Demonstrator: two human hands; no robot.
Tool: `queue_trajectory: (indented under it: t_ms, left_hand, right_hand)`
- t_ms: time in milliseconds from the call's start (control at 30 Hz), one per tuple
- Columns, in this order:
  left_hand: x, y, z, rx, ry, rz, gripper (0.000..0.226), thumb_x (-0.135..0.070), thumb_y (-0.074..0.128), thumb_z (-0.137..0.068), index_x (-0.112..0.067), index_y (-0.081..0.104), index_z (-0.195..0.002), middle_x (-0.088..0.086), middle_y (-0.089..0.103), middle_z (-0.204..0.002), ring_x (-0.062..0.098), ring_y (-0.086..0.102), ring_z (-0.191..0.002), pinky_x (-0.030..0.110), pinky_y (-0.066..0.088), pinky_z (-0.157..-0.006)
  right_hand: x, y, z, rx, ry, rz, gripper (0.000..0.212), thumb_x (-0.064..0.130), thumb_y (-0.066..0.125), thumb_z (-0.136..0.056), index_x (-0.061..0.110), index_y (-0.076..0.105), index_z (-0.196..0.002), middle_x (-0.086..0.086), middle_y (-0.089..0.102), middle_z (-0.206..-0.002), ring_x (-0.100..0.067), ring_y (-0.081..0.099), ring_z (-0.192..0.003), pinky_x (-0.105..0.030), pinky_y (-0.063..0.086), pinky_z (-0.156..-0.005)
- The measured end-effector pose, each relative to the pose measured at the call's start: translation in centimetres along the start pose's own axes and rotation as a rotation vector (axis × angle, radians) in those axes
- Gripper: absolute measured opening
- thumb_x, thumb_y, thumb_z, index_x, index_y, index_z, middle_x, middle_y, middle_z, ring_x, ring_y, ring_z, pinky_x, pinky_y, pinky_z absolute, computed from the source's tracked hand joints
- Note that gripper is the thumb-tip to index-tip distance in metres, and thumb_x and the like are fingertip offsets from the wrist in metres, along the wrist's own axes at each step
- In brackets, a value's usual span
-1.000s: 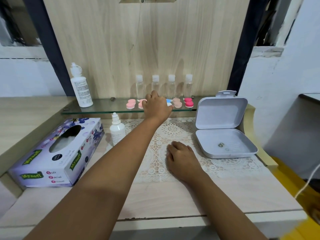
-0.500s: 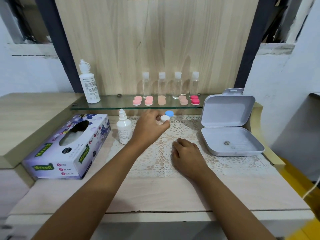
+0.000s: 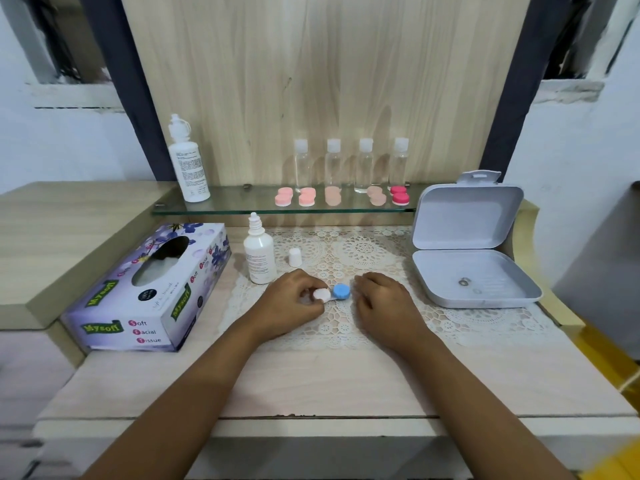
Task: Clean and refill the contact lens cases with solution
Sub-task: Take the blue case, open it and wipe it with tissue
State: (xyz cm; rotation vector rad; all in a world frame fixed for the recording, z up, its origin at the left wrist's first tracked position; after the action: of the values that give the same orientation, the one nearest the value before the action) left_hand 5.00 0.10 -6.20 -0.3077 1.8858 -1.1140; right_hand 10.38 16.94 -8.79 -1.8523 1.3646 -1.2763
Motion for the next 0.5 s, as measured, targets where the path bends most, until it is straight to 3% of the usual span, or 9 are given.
queue_trajectory:
  t_ms: [100,167,300,433,500]
  left_hand:
    - [0.0,0.1,0.0,0.010,0.012,0.003,0.038,-0.031,0.057,-0.074,-0.024,0.067,-0.110,-0.006,0.058,-0.101,0.009,0.052,-0.097,0.030,0.043,-0.090]
    - [0.1,0.1,0.1,0.009,0.023,0.004,0.050,-0.043,0.049,-0.068,-0.026,0.067,-0.111,-0.008,0.057,-0.099,0.009,0.052,-0.096,0.032,0.044,-0.090]
    - [0.6,0.4,0.1,0.007,0.041,-0.008,0.063,-0.055,0.038,-0.062,-0.032,0.065,-0.114,-0.014,0.054,-0.095,0.009,0.048,-0.097,0.034,0.042,-0.092]
    - [0.8,0.5,0.2,0.011,0.034,-0.001,0.061,-0.062,0.041,-0.065,-0.036,0.063,-0.115,-0.019,0.051,-0.094,0.007,0.046,-0.099,0.034,0.040,-0.094]
    - [0.8,0.6,0.1,0.020,0.034,-0.026,0.060,-0.065,0.046,-0.070,-0.034,0.060,-0.120,-0.021,0.049,-0.094,0.006,0.044,-0.101,0.035,0.037,-0.097]
  right_hand:
    - [0.6,-0.6,0.3,0.061,-0.011,-0.005,0.050,0.030,0.038,-0.082,0.017,0.055,-0.127,0.000,0.058,-0.123,-0.024,0.050,-0.114,-0.039,0.037,-0.098]
    - [0.9,-0.9,0.4,0.106,-0.029,0.010,0.057,0.037,0.032,-0.079,0.025,0.050,-0.132,0.007,0.054,-0.127,-0.018,0.043,-0.118,-0.038,0.030,-0.100]
    - [1.1,-0.9,0.4,0.107,-0.049,-0.005,0.051,0.055,0.033,-0.081,0.034,0.056,-0.122,0.013,0.056,-0.113,-0.012,0.045,-0.109,-0.034,0.028,-0.090]
    - [1.2,-0.8,0.3,0.095,-0.056,-0.054,0.023,0.045,0.049,-0.088,0.037,0.062,-0.105,0.018,0.052,-0.099,-0.007,0.043,-0.100,-0.030,0.022,-0.084]
    - [1.2,-0.9,0.3,0.093,-0.057,-0.072,0.020,0.043,0.052,-0.089,0.037,0.062,-0.105,0.019,0.049,-0.095,-0.006,0.043,-0.101,-0.030,0.020,-0.084]
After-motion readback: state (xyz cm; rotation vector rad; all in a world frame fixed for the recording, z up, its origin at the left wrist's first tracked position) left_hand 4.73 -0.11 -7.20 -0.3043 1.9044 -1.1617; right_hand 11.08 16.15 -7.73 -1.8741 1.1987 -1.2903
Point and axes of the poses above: each hand's wrist, its own z-axis away from the middle knuckle, its own y-axis out of the palm, x = y × z, the point moved 2 cm from there along -z, towards the middle knuckle
